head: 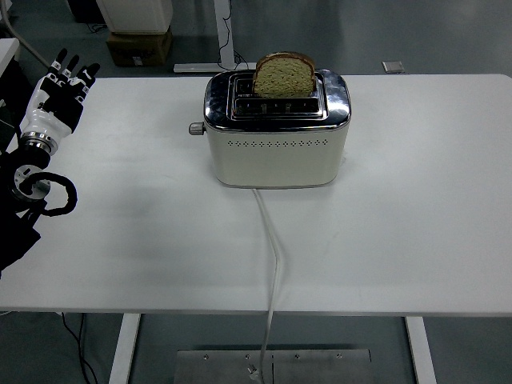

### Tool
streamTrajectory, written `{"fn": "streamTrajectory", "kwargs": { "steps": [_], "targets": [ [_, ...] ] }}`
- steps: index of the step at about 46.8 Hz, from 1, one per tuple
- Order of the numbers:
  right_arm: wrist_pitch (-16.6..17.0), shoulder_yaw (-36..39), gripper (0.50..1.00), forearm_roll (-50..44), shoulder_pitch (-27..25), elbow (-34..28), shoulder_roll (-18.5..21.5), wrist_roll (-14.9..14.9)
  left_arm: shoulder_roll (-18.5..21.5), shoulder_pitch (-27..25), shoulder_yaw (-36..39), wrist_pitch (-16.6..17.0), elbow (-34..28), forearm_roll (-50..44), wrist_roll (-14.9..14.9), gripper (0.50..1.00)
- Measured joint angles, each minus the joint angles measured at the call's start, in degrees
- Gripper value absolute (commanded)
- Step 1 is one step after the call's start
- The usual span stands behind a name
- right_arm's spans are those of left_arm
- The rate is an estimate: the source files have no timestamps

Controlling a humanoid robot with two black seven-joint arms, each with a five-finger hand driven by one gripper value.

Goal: Press down toaster

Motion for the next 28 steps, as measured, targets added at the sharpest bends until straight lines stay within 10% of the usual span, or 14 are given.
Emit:
{"fn": "streamTrajectory", "kwargs": {
  "steps": [28],
  "targets": [
    [0.0, 0.0, 1.0, 0.0, 0.0, 0.0, 0.0, 0.0, 0.5, 0.0, 0.0, 0.0, -0.1, -2.2, 0.0, 1.0]
  ]
}}
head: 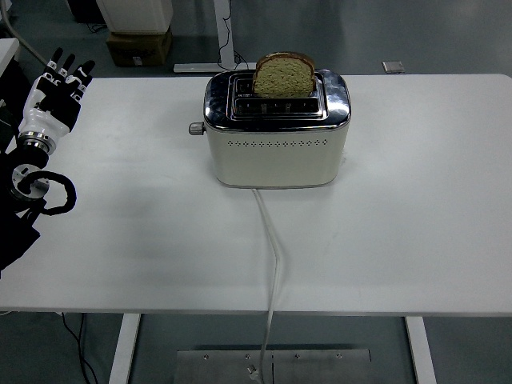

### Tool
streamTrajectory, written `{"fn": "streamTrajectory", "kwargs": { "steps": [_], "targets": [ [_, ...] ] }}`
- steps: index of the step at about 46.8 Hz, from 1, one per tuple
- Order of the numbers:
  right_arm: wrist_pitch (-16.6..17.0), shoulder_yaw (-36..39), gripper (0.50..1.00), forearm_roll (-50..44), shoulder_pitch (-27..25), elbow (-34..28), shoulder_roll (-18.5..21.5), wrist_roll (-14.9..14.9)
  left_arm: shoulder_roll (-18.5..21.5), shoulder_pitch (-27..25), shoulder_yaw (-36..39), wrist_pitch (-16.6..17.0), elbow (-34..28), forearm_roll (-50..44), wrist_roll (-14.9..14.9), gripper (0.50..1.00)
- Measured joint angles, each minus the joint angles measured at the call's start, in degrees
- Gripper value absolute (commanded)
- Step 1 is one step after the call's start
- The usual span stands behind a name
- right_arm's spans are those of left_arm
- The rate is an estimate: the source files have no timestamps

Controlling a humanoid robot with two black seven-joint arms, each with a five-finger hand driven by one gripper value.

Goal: Press down toaster

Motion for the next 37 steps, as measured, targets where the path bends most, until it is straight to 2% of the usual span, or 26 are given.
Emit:
{"fn": "streamTrajectory", "kwargs": {
  "steps": [28, 37],
  "targets": [
    [0.0, 0.0, 1.0, 0.0, 0.0, 0.0, 0.0, 0.0, 0.7, 0.3, 0.3, 0.5, -0.3, 0.9, 0.1, 1.0],
    [0.0, 0.0, 1.0, 0.0, 0.0, 0.0, 0.0, 0.0, 1.2, 0.5, 0.8, -1.3, -0.7, 3.5, 0.1, 1.0]
  ]
}}
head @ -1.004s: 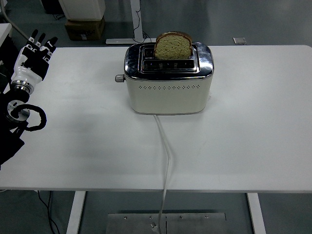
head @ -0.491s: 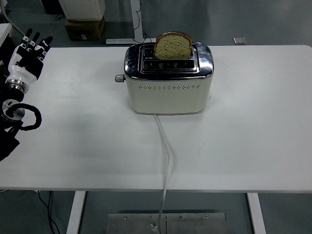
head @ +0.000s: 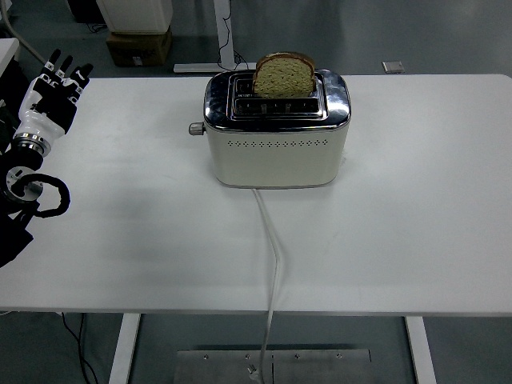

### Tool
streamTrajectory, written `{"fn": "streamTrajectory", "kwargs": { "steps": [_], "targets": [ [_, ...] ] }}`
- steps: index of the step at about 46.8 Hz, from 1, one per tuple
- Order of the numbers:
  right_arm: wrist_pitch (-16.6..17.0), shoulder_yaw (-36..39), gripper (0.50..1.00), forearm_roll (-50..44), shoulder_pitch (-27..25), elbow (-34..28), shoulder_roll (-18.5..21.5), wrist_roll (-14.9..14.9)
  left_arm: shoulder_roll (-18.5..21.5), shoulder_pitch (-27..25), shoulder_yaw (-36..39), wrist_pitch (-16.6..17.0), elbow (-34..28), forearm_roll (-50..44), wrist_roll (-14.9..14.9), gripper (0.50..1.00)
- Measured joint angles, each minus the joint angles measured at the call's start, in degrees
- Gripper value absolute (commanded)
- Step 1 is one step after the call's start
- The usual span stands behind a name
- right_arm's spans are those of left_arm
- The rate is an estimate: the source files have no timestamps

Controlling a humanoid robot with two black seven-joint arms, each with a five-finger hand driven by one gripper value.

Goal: Press down toaster

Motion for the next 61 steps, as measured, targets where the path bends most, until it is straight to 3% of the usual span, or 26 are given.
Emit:
{"fn": "streamTrajectory", "kwargs": {
  "steps": [9, 15, 24, 33, 61],
  "targets": [
    [0.0, 0.0, 1.0, 0.0, 0.0, 0.0, 0.0, 0.0, 2.1, -0.1, 0.0, -1.4, 0.0, 9.6, -0.7, 1.0],
    [0.0, 0.0, 1.0, 0.0, 0.0, 0.0, 0.0, 0.0, 3.1, -0.1, 0.0, -1.3, 0.0, 13.8, -2.8, 1.0],
    [0.0, 0.0, 1.0, 0.0, 0.0, 0.0, 0.0, 0.0, 4.0, 0.0, 0.1, -2.1, -0.4, 23.7, -3.0, 1.0],
    [0.0, 0.0, 1.0, 0.0, 0.0, 0.0, 0.0, 0.0, 7.1, 0.0, 0.4, -6.8, -5.1, 29.5, -3.1, 1.0],
    [0.0, 0.0, 1.0, 0.0, 0.0, 0.0, 0.0, 0.0, 14.7, 0.2, 0.7, -7.0, -16.1, 51.2, -3.2, 1.0]
  ]
}}
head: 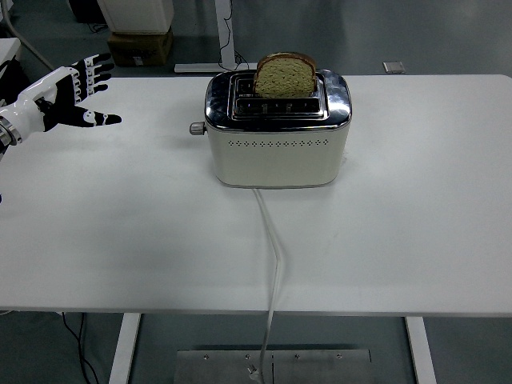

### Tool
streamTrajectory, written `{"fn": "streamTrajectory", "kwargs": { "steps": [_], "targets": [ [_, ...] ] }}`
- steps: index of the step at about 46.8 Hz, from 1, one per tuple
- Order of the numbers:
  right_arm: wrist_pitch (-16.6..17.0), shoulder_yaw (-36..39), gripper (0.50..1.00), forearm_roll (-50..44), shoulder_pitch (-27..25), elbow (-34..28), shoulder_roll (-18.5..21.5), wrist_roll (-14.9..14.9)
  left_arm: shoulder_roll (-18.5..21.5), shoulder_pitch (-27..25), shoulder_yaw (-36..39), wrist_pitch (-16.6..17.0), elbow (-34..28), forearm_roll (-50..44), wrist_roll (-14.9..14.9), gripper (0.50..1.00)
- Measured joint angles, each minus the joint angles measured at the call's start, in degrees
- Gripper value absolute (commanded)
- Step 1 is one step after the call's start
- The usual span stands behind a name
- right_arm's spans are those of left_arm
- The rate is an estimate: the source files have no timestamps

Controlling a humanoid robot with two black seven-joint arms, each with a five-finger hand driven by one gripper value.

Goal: Press down toaster

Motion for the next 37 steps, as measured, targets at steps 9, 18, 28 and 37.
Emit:
{"fn": "streamTrajectory", "kwargs": {
  "steps": [9, 18, 28, 37],
  "targets": [
    [0.0, 0.0, 1.0, 0.0, 0.0, 0.0, 0.0, 0.0, 1.2, 0.0, 0.4, -0.1, -2.4, 2.8, 0.0, 1.0],
    [0.0, 0.0, 0.998, 0.0, 0.0, 0.0, 0.0, 0.0, 1.3, 0.0, 2.5, 0.0, -2.6, 3.0, 0.0, 1.0],
    [0.0, 0.0, 0.998, 0.0, 0.0, 0.0, 0.0, 0.0, 1.7, 0.0, 2.8, 0.0, -2.6, 3.0, 0.0, 1.0],
    [0.0, 0.0, 1.0, 0.0, 0.0, 0.0, 0.0, 0.0, 1.7, 0.0, 3.2, 0.0, -2.6, 2.9, 0.1, 1.0]
  ]
}}
